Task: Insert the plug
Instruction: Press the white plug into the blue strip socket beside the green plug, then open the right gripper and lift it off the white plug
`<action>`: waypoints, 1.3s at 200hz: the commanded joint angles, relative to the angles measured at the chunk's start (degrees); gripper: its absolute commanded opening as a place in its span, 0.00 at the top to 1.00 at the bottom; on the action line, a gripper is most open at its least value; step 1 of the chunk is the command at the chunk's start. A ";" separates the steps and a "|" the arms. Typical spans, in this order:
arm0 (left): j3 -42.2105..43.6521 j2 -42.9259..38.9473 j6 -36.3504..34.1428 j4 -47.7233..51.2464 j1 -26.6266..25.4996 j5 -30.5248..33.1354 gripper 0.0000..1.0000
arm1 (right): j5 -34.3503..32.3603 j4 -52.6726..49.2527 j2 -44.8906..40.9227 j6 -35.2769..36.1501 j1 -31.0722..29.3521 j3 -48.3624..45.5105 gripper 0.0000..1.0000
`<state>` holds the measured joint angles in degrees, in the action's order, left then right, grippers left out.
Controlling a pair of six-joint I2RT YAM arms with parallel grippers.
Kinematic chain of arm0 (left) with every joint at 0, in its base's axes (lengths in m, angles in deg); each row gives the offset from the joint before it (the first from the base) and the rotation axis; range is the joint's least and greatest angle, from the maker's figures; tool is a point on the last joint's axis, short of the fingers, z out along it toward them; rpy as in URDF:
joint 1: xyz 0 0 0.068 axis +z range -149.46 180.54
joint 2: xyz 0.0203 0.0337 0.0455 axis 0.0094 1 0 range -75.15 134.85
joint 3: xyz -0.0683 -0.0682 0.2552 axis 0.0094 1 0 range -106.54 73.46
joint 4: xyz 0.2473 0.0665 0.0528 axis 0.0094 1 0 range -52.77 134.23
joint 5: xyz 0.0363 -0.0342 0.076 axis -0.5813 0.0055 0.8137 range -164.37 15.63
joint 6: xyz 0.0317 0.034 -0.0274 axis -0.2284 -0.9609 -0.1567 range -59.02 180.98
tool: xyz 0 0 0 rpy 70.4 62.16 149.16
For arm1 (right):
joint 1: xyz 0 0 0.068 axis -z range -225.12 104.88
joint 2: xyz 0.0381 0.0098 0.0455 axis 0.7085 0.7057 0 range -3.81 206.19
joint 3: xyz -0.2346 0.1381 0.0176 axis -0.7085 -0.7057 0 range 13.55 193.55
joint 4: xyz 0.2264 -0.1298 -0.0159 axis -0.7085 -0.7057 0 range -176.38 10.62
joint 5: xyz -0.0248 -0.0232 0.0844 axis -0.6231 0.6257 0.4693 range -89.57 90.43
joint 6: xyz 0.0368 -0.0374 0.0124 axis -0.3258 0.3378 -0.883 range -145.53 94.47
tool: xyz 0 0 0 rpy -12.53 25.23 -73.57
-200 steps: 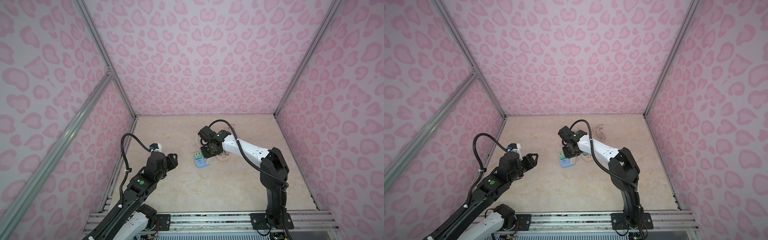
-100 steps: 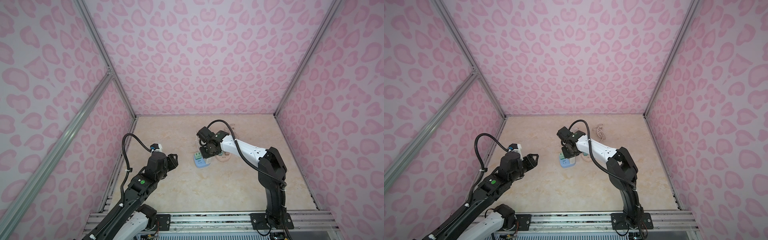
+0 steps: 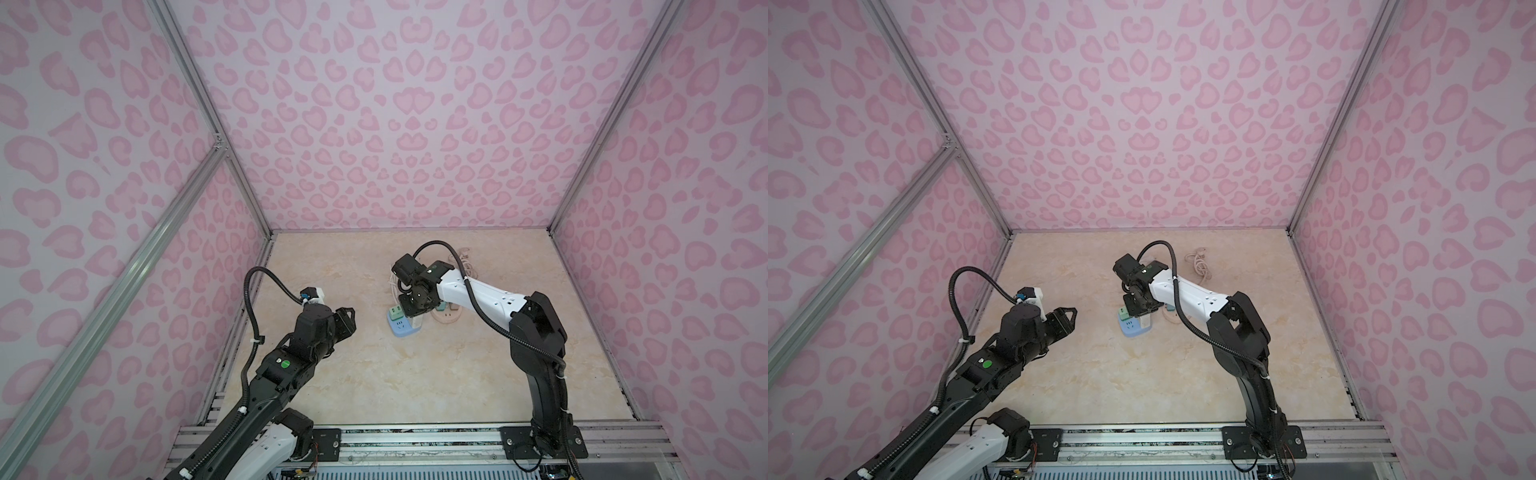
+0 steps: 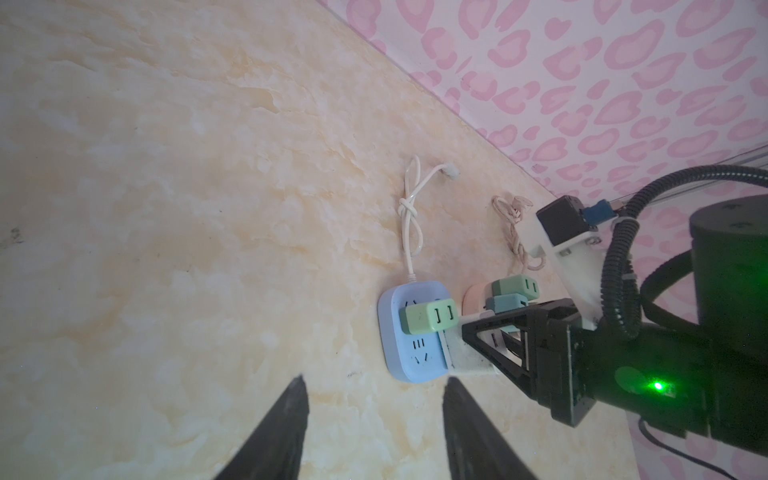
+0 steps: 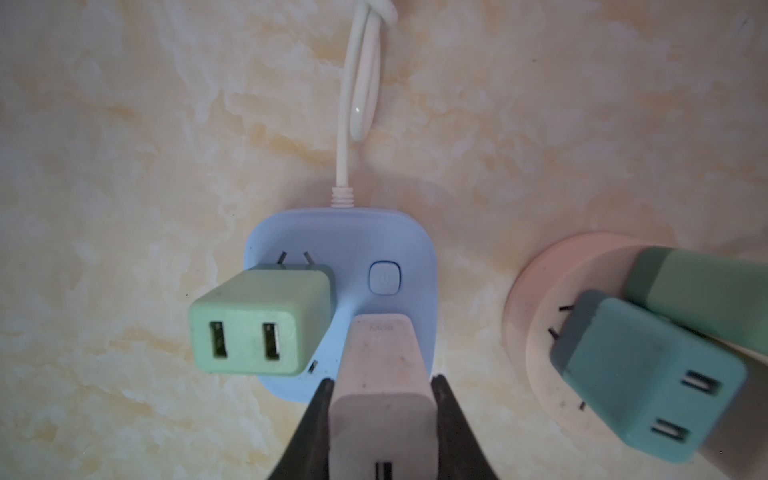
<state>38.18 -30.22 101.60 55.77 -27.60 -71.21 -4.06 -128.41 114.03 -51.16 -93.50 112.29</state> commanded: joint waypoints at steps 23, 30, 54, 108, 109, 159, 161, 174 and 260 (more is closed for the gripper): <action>0.64 -0.10 -0.46 -1.29 -0.03 1.32 0.45 | -4.48 -3.01 2.10 -1.80 -1.70 -1.47 1.00; 0.71 -0.10 -0.48 -1.41 0.02 1.41 0.45 | -5.03 -1.27 1.68 -2.77 -2.40 -3.35 1.00; 0.74 0.16 -0.45 -1.42 -0.01 1.29 0.45 | -4.09 2.74 1.97 -6.94 -3.39 -7.67 1.00; 0.53 -0.24 -0.60 -0.90 0.02 1.24 0.45 | -5.15 3.92 -0.37 -13.50 -3.43 -9.53 1.00; 0.55 -0.30 -0.57 -0.93 0.02 1.28 0.45 | -5.25 3.84 -0.40 -13.71 -3.45 -9.53 1.00; 1.96 -1.02 0.60 -1.80 0.02 1.15 0.45 | -6.75 2.39 -1.47 -18.08 -3.56 -9.44 1.00; 1.97 -1.06 0.60 -1.77 0.02 1.08 0.45 | -6.71 2.42 -1.47 -18.13 -3.63 -9.44 1.00; 2.14 -1.40 0.60 -1.58 0.02 1.13 0.45 | -6.72 2.52 -1.84 -19.17 -3.63 -9.53 1.00; 2.12 -3.03 -0.28 -0.82 -0.01 1.41 0.43 | -7.90 7.73 -7.01 -19.75 -4.26 -12.58 0.49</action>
<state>40.06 -32.67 101.82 55.58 -27.60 -70.77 -12.28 -119.39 107.19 -71.07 -97.61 99.24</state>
